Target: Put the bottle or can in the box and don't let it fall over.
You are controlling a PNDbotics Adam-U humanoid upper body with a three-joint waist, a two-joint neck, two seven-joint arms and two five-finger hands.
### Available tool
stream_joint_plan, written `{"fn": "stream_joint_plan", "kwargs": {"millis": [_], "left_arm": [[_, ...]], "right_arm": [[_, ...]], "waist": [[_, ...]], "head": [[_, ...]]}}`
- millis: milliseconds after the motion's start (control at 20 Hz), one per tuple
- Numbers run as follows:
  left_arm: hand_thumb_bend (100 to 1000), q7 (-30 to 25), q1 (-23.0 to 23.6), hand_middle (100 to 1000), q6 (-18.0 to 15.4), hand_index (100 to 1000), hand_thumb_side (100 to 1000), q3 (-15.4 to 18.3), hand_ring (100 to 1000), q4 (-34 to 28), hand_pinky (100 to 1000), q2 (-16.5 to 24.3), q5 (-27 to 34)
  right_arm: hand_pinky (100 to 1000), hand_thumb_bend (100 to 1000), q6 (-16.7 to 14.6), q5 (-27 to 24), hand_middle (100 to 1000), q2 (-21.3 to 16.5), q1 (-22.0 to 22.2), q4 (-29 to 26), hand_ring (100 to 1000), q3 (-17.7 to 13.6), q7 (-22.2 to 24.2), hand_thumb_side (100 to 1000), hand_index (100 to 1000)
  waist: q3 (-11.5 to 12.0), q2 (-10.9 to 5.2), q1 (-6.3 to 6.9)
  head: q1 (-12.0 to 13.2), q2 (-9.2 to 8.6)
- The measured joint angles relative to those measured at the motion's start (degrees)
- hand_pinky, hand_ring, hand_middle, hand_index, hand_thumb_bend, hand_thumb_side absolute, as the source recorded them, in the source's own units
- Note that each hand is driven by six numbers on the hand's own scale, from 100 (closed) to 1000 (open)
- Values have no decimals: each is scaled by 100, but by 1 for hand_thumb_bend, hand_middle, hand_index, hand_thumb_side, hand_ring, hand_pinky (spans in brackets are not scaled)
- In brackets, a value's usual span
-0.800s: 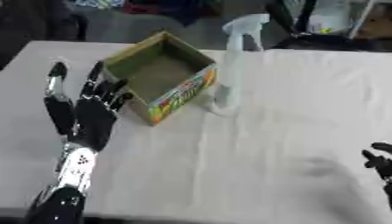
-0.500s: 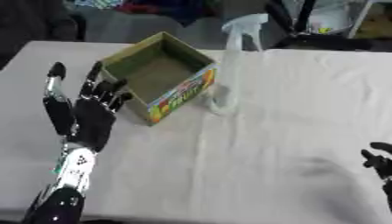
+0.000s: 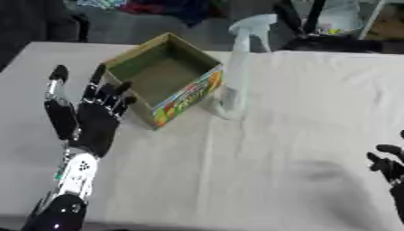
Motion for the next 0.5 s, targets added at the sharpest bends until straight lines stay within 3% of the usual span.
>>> {"fn": "stream_joint_plan", "kwargs": {"millis": [100,200,300,500], "left_arm": [[317,-10,0,394,10,988,894,-2,673,0,555,0,0],[317,-20,0,394,20,988,894,-4,674,0,555,0,0],[315,-25,0,395,25,988,895,-20,675,0,555,0,0],[314,-40,0,395,39,988,897,-36,677,0,555,0,0]], "right_arm": [[880,100,51,-102,602,-81,-170,1,431,129,81,767,1000],[877,100,135,-297,604,-185,-429,9,429,304,178,779,1000],[874,100,239,-527,599,-311,-748,54,424,496,284,718,1000],[828,100,424,-1002,524,-502,-1454,219,375,831,474,642,1000]], "waist": [[19,-2,-1],[40,-7,-5],[71,-9,-9],[141,-11,-7]], "head": [[-32,0],[-75,0],[-125,0],[-221,-5]]}}
